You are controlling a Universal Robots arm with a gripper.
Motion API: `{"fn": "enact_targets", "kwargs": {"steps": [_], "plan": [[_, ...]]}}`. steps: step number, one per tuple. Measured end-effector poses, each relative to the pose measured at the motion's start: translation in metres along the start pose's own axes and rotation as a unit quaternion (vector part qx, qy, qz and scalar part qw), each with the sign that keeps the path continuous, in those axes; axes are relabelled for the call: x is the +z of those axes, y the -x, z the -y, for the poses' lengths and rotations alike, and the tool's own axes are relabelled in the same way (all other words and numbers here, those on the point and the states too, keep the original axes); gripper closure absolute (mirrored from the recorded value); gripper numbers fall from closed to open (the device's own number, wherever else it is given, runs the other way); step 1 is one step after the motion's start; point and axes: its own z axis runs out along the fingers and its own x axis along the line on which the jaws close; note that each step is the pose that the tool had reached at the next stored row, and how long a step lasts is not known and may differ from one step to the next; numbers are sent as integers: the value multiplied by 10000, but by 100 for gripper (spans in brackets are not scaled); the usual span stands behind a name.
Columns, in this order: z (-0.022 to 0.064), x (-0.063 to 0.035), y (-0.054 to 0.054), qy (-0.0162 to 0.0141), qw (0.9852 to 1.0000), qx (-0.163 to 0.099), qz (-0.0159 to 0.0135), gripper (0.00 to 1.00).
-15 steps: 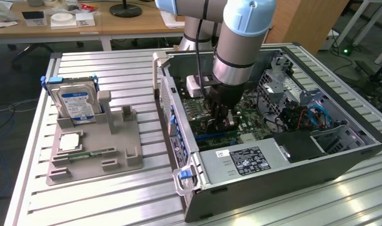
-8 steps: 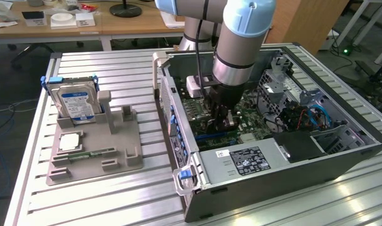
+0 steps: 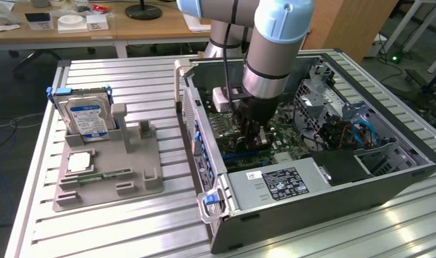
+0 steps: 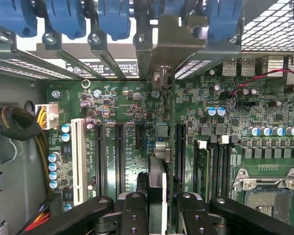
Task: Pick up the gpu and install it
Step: 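Insert the gpu into the slot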
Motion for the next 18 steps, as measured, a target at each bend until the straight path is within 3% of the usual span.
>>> {"fn": "enact_targets", "kwargs": {"steps": [18], "plan": [[-1, 34, -1, 0, 10000, 0, 0, 73]]}}
